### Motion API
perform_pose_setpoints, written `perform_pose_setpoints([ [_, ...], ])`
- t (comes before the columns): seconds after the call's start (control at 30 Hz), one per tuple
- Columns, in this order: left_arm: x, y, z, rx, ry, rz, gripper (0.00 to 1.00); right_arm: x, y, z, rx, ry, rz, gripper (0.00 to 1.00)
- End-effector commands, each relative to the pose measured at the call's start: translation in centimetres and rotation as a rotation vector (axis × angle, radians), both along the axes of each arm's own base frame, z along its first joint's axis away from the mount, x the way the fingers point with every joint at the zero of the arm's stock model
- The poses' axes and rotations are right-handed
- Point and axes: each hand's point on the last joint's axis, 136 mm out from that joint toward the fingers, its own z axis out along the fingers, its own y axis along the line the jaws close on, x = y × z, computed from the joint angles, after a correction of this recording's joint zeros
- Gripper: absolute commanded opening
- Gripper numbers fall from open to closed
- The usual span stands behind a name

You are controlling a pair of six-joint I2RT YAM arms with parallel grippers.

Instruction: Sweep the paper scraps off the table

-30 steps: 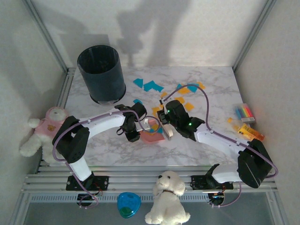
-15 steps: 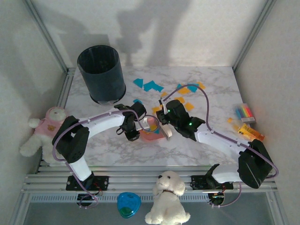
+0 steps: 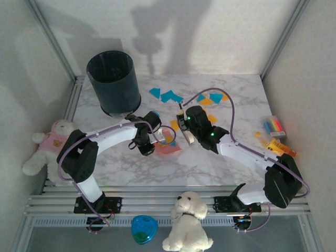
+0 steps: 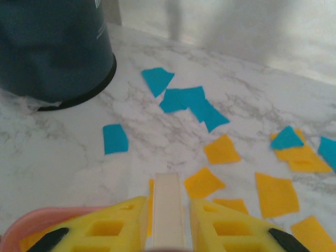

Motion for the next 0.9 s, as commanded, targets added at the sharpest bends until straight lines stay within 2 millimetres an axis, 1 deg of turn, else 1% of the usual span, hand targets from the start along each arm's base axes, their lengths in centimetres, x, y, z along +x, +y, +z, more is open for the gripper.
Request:
perform_pose_setpoints([
  [0.0, 0.3, 1.3, 0.5, 0.034, -0.021, 0.033, 0.00, 2.7, 0.0, 2.6, 0.002, -0.095, -0.012, 0.00],
  [0.2, 0.5, 1.4, 0.7, 0.030, -0.025, 0.042, 0.00, 4.7, 1.0, 1.7, -0.028, -0.093, 0.030, 0.00],
  [0.37, 0.6, 1.5, 0.4, 0.034, -0.015, 0.054, 0.00, 5.6, 2.1, 0.6, -0.045, -0.067, 0.071, 0.00],
  [0.5, 0.7, 1.5, 0.5, 0.029, -0.012, 0.062, 0.00, 5.8, 2.7, -0.2, -0.060, -0.047, 0.093, 0.00],
  [0.6, 0.7, 1.5, 0.4, 0.031, -0.009, 0.063, 0.00, 5.9, 2.8, -1.0, -0.078, -0.026, 0.099, 0.00],
  [0.77, 0.6, 1.5, 0.1, 0.034, 0.004, 0.060, 0.00, 5.5, 2.7, -2.1, -0.099, 0.006, 0.106, 0.00],
  [0.87, 0.5, 1.4, -0.1, 0.034, 0.015, 0.058, 0.00, 5.0, 2.7, -2.6, -0.091, 0.028, 0.122, 0.00],
])
